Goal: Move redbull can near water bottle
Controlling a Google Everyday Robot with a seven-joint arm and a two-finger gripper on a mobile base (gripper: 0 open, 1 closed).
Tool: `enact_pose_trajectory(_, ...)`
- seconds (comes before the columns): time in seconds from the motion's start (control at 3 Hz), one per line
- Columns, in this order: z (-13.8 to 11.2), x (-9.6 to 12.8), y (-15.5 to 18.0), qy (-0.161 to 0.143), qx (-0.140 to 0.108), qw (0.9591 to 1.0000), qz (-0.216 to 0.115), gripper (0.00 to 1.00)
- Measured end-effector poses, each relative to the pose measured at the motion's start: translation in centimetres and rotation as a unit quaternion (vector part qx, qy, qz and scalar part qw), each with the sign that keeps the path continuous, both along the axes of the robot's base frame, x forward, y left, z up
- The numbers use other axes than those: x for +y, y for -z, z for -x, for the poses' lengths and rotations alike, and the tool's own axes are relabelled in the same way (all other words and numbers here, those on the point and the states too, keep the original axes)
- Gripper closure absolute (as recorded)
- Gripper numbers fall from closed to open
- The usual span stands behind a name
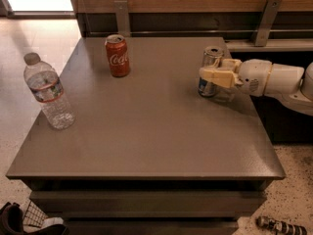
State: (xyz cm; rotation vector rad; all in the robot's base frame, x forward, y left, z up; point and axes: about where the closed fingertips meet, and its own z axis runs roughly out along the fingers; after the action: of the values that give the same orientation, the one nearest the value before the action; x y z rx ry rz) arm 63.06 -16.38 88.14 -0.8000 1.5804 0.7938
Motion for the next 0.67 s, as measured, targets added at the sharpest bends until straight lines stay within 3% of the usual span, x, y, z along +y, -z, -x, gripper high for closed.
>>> enact_pose_trajectory(0.67, 0.3, 0.8, -1.1, -0.012, 0.0, 0.9999, 0.011, 1.0)
